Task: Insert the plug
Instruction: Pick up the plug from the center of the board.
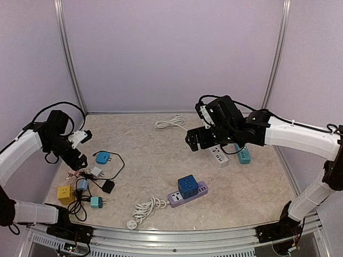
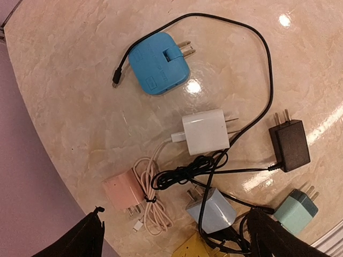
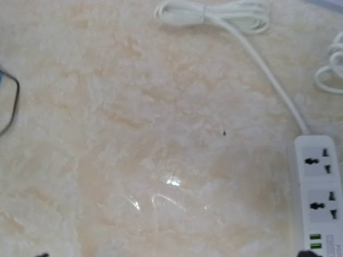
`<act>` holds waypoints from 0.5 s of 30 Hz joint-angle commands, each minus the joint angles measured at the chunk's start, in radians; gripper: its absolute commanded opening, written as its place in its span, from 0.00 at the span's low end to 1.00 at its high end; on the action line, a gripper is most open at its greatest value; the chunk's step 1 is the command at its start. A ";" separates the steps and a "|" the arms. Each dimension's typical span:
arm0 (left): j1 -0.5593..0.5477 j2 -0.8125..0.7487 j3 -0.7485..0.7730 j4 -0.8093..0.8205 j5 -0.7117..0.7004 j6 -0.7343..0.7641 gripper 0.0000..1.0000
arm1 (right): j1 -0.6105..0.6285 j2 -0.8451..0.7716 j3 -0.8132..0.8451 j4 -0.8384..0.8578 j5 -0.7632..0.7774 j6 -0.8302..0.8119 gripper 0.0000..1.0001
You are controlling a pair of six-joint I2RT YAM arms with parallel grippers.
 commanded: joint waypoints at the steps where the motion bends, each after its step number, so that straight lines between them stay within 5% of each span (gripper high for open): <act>1: -0.008 0.112 0.041 0.062 -0.035 0.018 0.87 | -0.009 0.065 0.020 0.000 -0.035 -0.045 1.00; 15: -0.011 0.389 0.135 0.068 -0.058 0.105 0.77 | -0.014 0.109 0.000 -0.017 -0.029 -0.055 1.00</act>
